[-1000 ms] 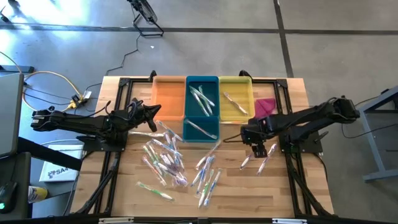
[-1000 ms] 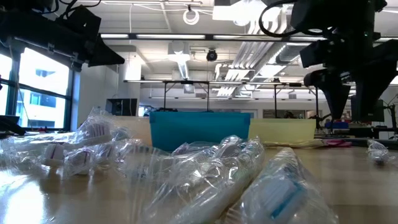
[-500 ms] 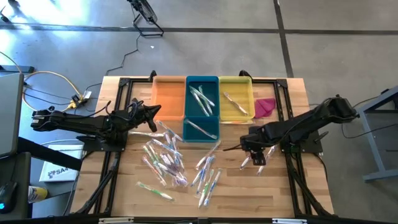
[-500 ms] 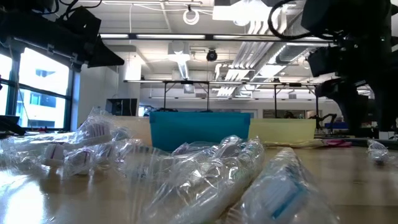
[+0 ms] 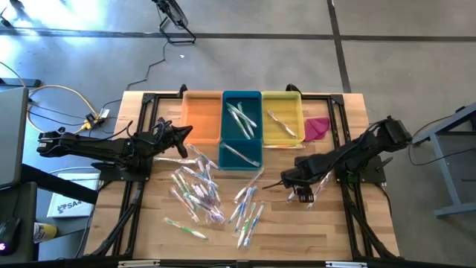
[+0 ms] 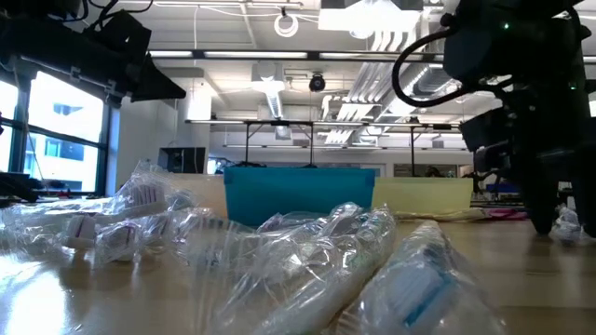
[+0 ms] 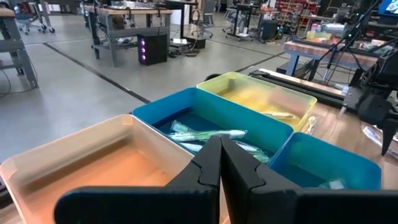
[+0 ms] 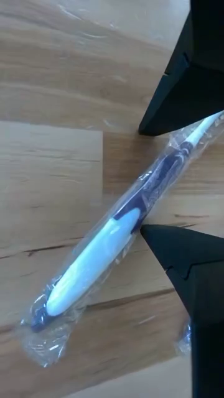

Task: Pick & Place Toothbrushes
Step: Put the violet toothbrush into the yellow bin

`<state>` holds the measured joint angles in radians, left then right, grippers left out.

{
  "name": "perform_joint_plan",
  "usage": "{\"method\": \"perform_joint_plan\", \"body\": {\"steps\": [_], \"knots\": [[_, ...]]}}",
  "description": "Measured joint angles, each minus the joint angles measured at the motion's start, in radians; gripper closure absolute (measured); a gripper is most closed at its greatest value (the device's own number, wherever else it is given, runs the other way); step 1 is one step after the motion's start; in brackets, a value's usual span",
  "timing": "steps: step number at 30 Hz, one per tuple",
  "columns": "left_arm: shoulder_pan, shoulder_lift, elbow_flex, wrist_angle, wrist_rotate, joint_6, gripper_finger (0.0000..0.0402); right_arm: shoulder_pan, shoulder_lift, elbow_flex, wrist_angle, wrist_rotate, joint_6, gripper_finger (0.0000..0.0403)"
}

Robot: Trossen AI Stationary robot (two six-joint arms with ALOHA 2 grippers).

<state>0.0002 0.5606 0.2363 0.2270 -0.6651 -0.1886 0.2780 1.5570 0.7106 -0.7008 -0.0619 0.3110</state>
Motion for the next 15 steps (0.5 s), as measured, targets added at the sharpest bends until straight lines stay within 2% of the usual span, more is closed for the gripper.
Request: {"method": "perform_joint_plan", "body": {"steps": [5, 15], "knots": [[0.000, 0.000, 0.000, 0.000, 0.000, 0.000, 0.0401, 0.004, -0.009, -0.002, 0.005, 0.019, -0.001, 0.0183], [0.000, 0.000, 0.000, 0.000, 0.000, 0.000, 0.0401, 0.002, -0.010, -0.004, 0.008, 0.045, -0.028, 0.0290]]}}
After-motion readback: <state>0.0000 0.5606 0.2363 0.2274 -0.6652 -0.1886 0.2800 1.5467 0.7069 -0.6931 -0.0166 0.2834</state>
